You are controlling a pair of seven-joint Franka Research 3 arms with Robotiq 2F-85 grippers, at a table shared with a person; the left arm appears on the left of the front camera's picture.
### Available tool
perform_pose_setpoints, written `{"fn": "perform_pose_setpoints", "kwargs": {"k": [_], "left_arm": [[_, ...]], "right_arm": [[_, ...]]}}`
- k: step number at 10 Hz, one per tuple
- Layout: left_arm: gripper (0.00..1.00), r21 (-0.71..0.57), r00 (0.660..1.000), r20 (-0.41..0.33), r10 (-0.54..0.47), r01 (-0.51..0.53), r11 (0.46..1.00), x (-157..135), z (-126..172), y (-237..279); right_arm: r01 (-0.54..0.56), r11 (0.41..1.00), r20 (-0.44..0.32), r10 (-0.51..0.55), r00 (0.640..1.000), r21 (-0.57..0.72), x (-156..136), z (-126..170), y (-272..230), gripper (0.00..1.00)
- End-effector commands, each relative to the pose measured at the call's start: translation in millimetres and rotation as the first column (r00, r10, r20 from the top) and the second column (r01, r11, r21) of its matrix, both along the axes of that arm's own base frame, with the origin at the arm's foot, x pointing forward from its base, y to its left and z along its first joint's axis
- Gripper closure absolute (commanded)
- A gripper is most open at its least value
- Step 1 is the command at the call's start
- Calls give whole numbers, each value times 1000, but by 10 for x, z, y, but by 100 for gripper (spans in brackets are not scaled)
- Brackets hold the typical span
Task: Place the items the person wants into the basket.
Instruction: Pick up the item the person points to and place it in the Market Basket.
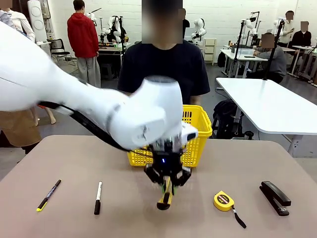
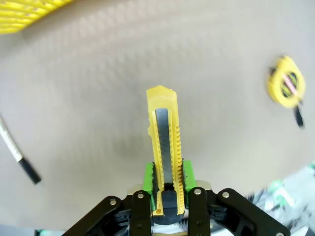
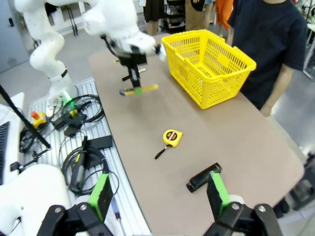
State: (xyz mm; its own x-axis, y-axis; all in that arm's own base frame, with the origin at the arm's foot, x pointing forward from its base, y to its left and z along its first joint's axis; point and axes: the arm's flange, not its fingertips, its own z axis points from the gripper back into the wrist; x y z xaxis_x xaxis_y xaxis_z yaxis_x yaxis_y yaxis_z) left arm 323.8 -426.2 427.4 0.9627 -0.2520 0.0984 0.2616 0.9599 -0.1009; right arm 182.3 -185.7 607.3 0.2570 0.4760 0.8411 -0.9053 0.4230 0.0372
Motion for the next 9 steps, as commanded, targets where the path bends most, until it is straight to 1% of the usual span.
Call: {"fn": "perform_pose_setpoints", "kwargs": {"k": [1,2,3,4,5,6,7,9], "left_arm": [[100,12,992,33,-122,121,993,-290,832,456],[100,41,980,24,-199,198,979,-153,1126,486],[100,86,961,40,-274,270,959,114,1377,486],[100,112,934,80,-348,338,934,362,1554,472],[100,127,910,143,-388,372,919,639,1712,446],[100,133,897,174,-406,387,912,923,1837,441],[100,158,893,189,-408,383,910,1242,1897,409],[100,180,902,153,-404,377,909,1668,1835,307]], "right_arm": [[-17,999,25,16,1000,27,19,48,11,0],[-17,999,25,16,1000,27,19,48,11,0],[-17,999,25,16,1000,27,19,48,11,0],[-17,999,25,16,1000,27,19,48,11,0],[-17,999,25,16,1000,27,19,48,11,0],[-17,999,25,16,1000,27,19,48,11,0],[-17,999,25,16,1000,27,19,48,11,0],[-17,999,25,16,1000,27,19,48,11,0]]}}
